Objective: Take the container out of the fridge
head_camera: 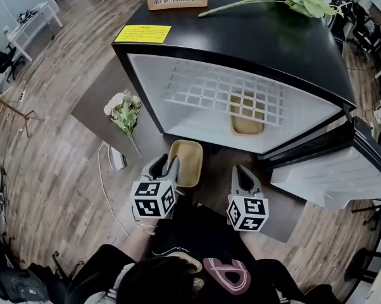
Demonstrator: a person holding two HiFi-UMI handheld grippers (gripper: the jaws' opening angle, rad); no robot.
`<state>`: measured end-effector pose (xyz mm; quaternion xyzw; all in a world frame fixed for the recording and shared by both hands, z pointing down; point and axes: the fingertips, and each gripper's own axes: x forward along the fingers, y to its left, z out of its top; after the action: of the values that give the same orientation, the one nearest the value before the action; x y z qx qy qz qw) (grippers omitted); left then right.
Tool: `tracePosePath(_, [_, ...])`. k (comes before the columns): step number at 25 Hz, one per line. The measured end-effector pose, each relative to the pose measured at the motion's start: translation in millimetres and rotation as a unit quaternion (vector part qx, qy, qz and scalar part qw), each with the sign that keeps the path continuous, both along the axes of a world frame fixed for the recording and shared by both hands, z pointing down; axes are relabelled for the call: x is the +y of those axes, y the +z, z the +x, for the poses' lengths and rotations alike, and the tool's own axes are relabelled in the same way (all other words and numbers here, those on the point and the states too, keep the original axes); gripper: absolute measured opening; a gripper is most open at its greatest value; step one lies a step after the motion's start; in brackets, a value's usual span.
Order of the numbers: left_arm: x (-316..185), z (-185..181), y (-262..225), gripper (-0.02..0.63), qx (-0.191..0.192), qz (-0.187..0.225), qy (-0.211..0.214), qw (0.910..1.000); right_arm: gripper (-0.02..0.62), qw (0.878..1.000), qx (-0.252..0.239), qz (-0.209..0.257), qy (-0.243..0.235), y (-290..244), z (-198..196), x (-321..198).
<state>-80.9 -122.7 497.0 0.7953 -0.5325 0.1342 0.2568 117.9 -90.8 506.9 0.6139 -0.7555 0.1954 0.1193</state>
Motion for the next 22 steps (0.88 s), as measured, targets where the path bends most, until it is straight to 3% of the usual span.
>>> tracePosePath(7, [-10.1, -0.6, -9.5, 0.027, 0.006, 0.020, -0.003, 0.9998, 0.009, 0.999, 0.038, 0.034, 0.005, -27.3, -0.5, -42.5])
tracePosePath(22, [-26.4, -11.4, -9.4, 0.012, -0.003, 0.012, 0.012, 0.9998, 0.137, 0.997, 0.071, -0.020, -0.022, -5.2, 1.5, -105.8])
